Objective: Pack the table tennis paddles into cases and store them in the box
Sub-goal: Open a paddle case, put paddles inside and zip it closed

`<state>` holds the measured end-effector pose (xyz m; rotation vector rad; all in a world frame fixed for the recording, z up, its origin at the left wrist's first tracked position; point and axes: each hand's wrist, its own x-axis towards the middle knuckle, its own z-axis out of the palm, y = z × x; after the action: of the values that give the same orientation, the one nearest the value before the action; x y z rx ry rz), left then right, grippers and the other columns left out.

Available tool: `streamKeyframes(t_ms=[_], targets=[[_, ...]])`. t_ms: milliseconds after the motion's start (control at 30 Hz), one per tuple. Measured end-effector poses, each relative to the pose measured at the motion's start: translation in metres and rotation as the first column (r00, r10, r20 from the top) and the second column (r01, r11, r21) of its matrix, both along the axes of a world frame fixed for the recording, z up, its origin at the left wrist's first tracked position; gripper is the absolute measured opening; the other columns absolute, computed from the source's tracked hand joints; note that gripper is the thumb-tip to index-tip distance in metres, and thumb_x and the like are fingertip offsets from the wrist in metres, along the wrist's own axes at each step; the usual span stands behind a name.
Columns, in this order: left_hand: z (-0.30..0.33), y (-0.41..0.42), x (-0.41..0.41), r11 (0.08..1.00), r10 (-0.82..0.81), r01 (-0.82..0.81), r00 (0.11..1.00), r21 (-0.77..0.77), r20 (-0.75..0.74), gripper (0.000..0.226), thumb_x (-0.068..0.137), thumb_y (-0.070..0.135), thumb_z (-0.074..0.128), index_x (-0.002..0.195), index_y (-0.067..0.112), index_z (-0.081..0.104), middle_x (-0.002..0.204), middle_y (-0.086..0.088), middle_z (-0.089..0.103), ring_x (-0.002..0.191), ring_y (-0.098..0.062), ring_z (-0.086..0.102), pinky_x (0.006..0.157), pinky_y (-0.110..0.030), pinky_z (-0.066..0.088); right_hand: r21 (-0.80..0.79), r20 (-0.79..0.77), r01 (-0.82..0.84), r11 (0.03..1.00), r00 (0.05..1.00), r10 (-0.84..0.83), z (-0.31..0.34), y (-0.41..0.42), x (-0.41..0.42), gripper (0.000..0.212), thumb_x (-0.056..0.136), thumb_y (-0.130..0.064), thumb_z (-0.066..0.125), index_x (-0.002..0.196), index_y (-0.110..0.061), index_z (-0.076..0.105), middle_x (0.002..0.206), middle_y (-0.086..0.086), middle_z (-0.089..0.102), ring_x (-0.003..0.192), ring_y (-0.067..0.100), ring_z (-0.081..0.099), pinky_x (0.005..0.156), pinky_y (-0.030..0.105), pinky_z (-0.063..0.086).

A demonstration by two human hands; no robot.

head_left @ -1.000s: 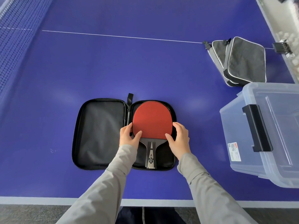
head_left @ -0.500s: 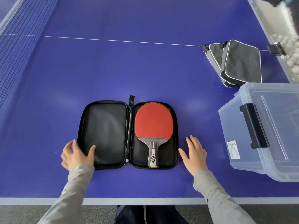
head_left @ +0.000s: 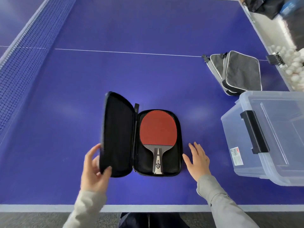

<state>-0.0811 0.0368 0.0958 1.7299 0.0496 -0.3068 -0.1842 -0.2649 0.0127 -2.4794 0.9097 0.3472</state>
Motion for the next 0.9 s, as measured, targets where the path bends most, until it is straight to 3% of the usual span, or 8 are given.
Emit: streamKeyframes(t_ms=[133,233,400,500,567,667,767,900], targets=[[0.013,-0.066,-0.042,0.954,-0.249,0.199,0.942,0.223,0.224,0.069,0.068,0.009,0.059,0.123,0.050,0.049,0.117,0.026,0.060,0.102,0.007,0.057,0.083,-0.005,0.044,0.345,0.306,0.151,0.926,0.915,-0.263,0.037,0.012,0.023,0.042,0.098,-0.039,0.043,0.139,-0.030,0.042,0.151,-0.011,0.029,0.142,0.005,0.018,0.119,0.037,0.013],[0.004,-0.105,-0.057,0.860,-0.441,0.283,0.831,0.426,0.338,0.067,0.064,0.008,0.071,0.125,0.032,0.058,0.124,0.017,0.061,0.103,-0.008,0.061,0.079,-0.020,0.053,0.609,0.395,0.141,0.781,0.799,-0.453,0.060,0.022,0.044,0.033,0.096,-0.037,0.047,0.125,-0.024,0.058,0.139,-0.008,0.045,0.132,0.004,0.038,0.114,0.034,0.029],[-0.012,-0.140,-0.061,0.736,-0.586,0.301,0.732,0.606,0.348,0.068,0.048,0.017,0.086,0.113,0.017,0.069,0.114,0.000,0.069,0.085,-0.022,0.068,0.068,-0.031,0.056,0.531,0.348,0.203,0.823,0.833,-0.430,0.060,0.024,0.060,0.035,0.086,-0.032,0.066,0.115,-0.015,0.055,0.114,0.001,0.057,0.103,0.011,0.054,0.079,0.014,0.036],[-0.025,-0.138,-0.052,0.740,-0.595,0.333,0.730,0.584,0.337,0.060,0.062,0.039,0.079,0.117,0.019,0.066,0.119,0.005,0.066,0.097,-0.021,0.065,0.078,-0.035,0.053,0.495,0.319,0.254,0.831,0.836,-0.446,0.049,0.016,0.060,0.038,0.086,-0.018,0.066,0.119,-0.008,0.051,0.116,0.008,0.054,0.099,0.016,0.051,0.079,0.016,0.035],[-0.036,-0.128,-0.032,0.779,-0.471,0.253,0.841,0.574,0.268,0.058,0.070,0.045,0.074,0.121,0.019,0.063,0.126,0.004,0.061,0.111,-0.023,0.058,0.089,-0.038,0.045,0.507,0.273,0.267,0.820,0.852,-0.446,0.042,0.011,0.059,0.040,0.087,-0.016,0.064,0.122,-0.006,0.048,0.120,0.010,0.051,0.107,0.021,0.052,0.091,0.027,0.041],[-0.056,-0.112,0.012,0.809,-0.190,0.158,0.982,0.565,-0.003,0.067,0.076,0.044,0.073,0.134,0.020,0.049,0.137,0.000,0.048,0.125,-0.023,0.042,0.102,-0.039,0.035,0.493,0.210,0.285,0.822,0.878,-0.430,0.030,0.008,0.056,0.040,0.088,-0.017,0.063,0.123,-0.004,0.047,0.123,0.012,0.049,0.114,0.026,0.050,0.098,0.034,0.041],[-0.066,-0.108,0.043,0.941,-0.042,0.131,0.960,0.312,-0.276,0.078,0.077,0.039,0.074,0.141,0.020,0.035,0.137,-0.001,0.043,0.120,-0.019,0.046,0.095,-0.034,0.040,0.494,0.157,0.310,0.813,0.887,-0.434,0.021,0.006,0.054,0.050,0.088,-0.021,0.064,0.130,-0.006,0.042,0.129,0.012,0.047,0.121,0.026,0.045,0.100,0.032,0.037],[-0.070,-0.119,0.064,0.993,0.025,0.029,0.889,0.110,-0.458,0.079,0.076,0.032,0.076,0.142,0.019,0.033,0.128,-0.001,0.050,0.103,-0.018,0.052,0.085,-0.035,0.043,0.566,0.162,0.298,0.769,0.874,-0.458,0.017,0.002,0.050,0.067,0.088,-0.023,0.065,0.144,-0.021,0.028,0.139,0.005,0.043,0.129,0.020,0.042,0.110,0.039,0.034]])
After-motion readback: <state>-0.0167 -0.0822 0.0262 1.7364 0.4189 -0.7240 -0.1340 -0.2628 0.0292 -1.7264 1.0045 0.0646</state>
